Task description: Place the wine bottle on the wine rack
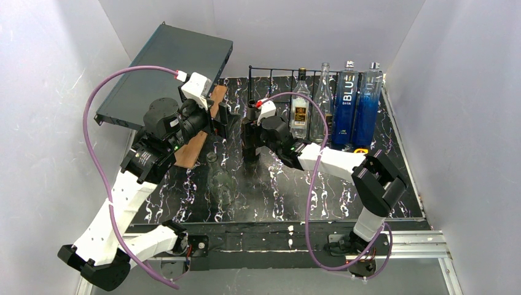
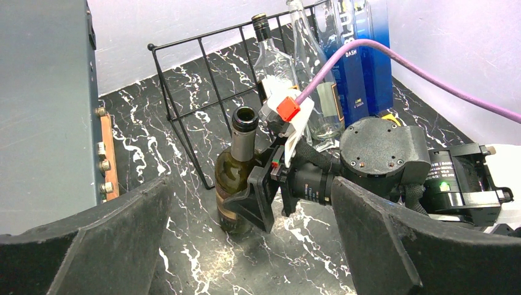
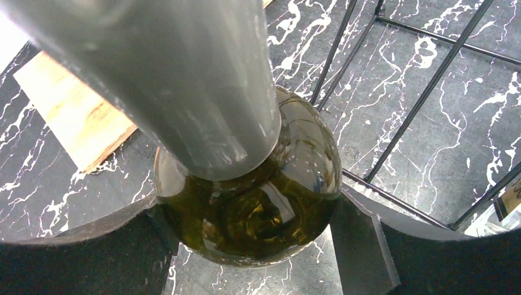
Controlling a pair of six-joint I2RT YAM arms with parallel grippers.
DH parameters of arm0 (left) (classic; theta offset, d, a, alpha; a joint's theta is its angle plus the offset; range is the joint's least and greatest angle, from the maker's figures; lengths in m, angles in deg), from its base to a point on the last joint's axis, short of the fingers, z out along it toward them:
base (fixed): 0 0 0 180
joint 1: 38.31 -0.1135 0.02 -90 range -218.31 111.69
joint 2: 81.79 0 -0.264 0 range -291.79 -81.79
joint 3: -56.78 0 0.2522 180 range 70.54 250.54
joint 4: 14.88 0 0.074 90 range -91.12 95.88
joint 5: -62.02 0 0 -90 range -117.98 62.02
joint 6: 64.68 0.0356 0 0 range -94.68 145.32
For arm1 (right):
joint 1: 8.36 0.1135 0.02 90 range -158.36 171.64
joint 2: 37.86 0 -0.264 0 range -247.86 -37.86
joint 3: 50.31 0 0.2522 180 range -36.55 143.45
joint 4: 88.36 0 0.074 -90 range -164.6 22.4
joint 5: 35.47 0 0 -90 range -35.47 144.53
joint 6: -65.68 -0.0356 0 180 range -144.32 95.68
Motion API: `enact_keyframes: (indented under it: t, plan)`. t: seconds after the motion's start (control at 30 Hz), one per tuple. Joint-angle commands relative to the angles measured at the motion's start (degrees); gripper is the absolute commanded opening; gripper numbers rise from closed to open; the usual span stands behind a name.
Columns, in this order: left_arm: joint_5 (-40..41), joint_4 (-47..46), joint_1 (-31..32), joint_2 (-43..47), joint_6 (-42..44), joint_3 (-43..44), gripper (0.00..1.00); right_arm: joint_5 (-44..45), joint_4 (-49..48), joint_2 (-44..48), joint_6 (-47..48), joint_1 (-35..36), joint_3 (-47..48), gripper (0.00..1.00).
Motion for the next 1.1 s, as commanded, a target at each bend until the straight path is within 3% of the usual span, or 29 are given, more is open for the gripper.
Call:
enact_keyframes:
  t: [0.0,0.13,0.6,0.83,1.07]
  plan:
    - [0.49,-0.94,0.28,0.69,0.38,0.22,0.99,-0.39,-3.84,1.63,-0.76,0.21,2.37,0.27]
    - [0.53,-0.99,0.28,0.75,0.43,0.17,0.99,1.31,-2.95,3.78,0.23,0.15,2.77,0.01]
    - [0.74,-0.99,0.28,1.09,0.47,0.22,0.99,5.85,6.44,6.57,2.02,-5.26,10.39,0.01]
    - [1.81,-0.73,0.28,1.66,0.91,0.30,0.99,6.87,12.84,-0.40,0.83,-11.92,19.98,0.01]
    - [1.98,-0.64,0.28,1.83,1.09,0.31,0.99,7.47,17.22,-5.11,0.41,-12.63,23.96,0.01]
